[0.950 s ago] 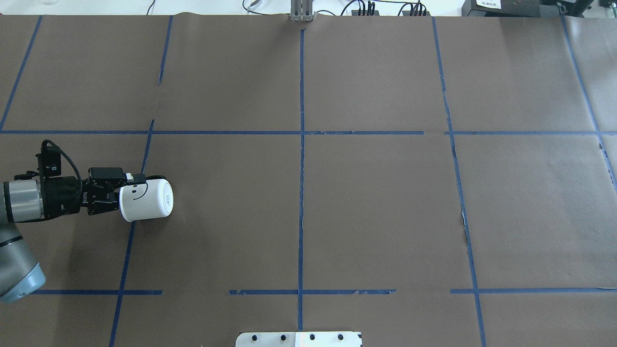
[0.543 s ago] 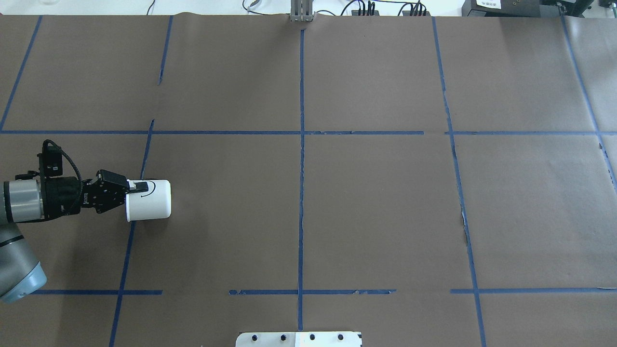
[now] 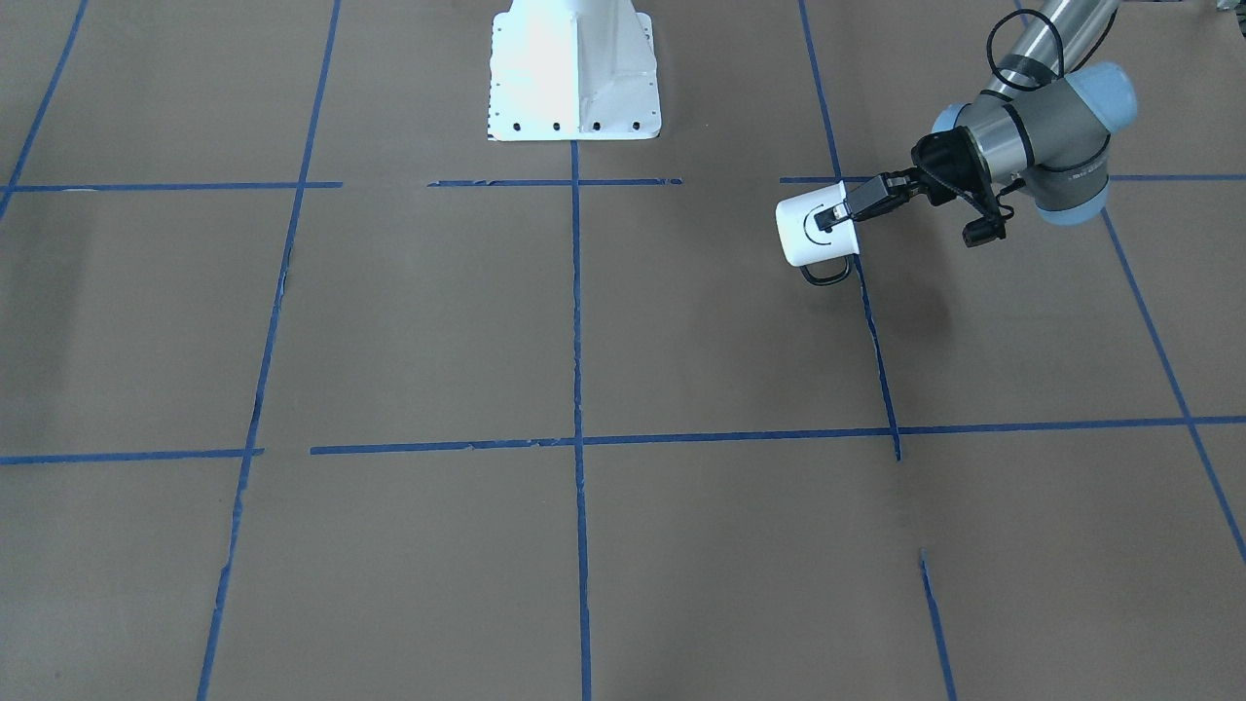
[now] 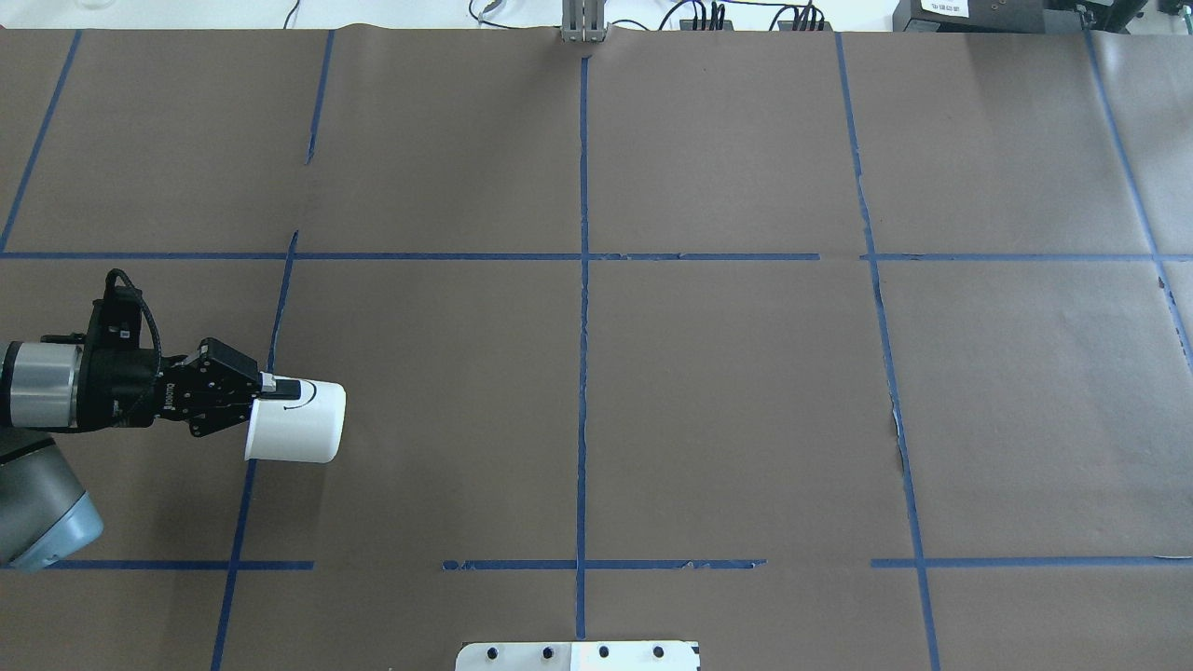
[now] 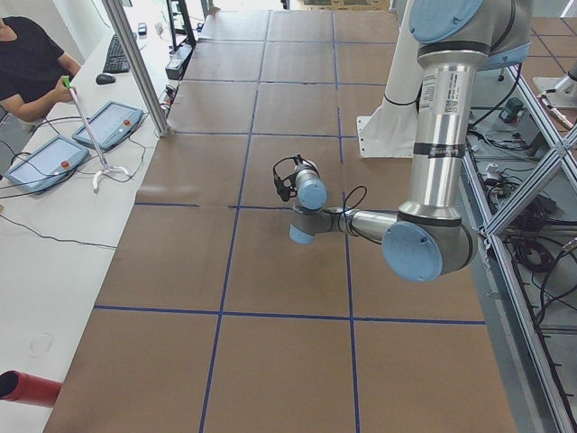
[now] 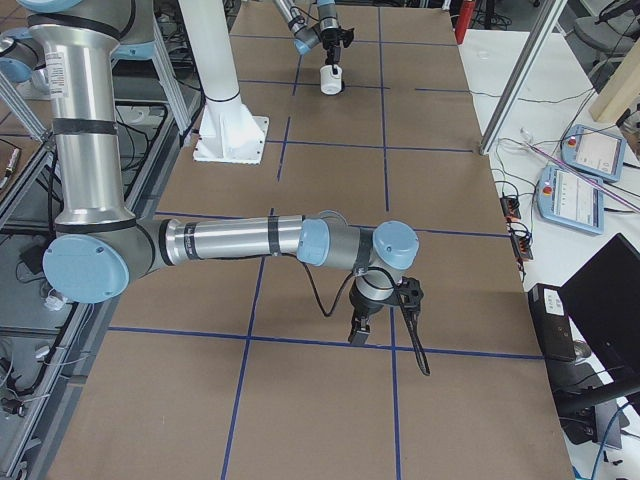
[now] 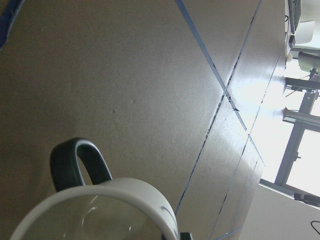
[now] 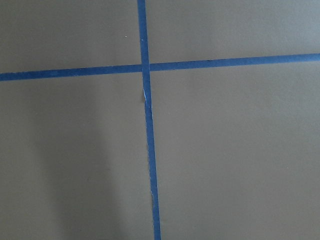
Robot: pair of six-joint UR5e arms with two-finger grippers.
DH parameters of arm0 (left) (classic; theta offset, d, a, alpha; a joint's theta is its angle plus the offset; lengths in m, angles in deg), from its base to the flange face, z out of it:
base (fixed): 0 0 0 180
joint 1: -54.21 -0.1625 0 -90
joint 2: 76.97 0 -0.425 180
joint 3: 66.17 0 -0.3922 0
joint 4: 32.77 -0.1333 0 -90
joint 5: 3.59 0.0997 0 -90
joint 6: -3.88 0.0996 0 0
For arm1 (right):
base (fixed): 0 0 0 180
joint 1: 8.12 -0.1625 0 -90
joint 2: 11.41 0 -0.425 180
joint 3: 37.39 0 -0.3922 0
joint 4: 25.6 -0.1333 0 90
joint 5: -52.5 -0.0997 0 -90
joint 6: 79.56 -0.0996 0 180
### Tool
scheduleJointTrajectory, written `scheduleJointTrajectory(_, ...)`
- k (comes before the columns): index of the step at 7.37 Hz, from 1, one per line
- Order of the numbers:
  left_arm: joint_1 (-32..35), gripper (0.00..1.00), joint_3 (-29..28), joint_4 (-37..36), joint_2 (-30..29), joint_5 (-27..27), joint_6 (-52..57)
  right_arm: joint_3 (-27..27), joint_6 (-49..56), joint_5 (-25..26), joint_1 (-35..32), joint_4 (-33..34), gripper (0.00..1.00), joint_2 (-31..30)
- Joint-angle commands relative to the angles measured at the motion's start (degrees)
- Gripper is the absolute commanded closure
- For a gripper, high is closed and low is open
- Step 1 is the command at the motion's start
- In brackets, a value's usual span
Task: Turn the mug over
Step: 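Lift the mug with the left gripper and carry it toward the table center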
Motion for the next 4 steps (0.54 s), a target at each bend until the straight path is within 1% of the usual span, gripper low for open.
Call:
scheduleJointTrajectory(1, 2.08, 1.0, 4.96, -12.97, -4.03, -1.74, 0.07, 0.0, 0.0, 0.0, 0.0, 0.0, 0.0, -0.04)
scheduleJointTrajectory(2, 2.34, 1.0, 6.21, -22.81, -8.49, -1.57, 0.86, 0.0, 0.0, 0.0, 0.0, 0.0, 0.0, -0.04)
scheduleJointTrajectory(3, 2.61, 1.0, 6.75, -31.78, -12.97, -1.13, 6.01, 0.0, 0.0, 0.0, 0.0, 0.0, 0.0, 0.05)
scheduleJointTrajectory(4, 2.61, 1.0, 8.14, -39.7, -16.24, -0.78, 11.54, 0.0, 0.0, 0.0, 0.0, 0.0, 0.0, 0.05)
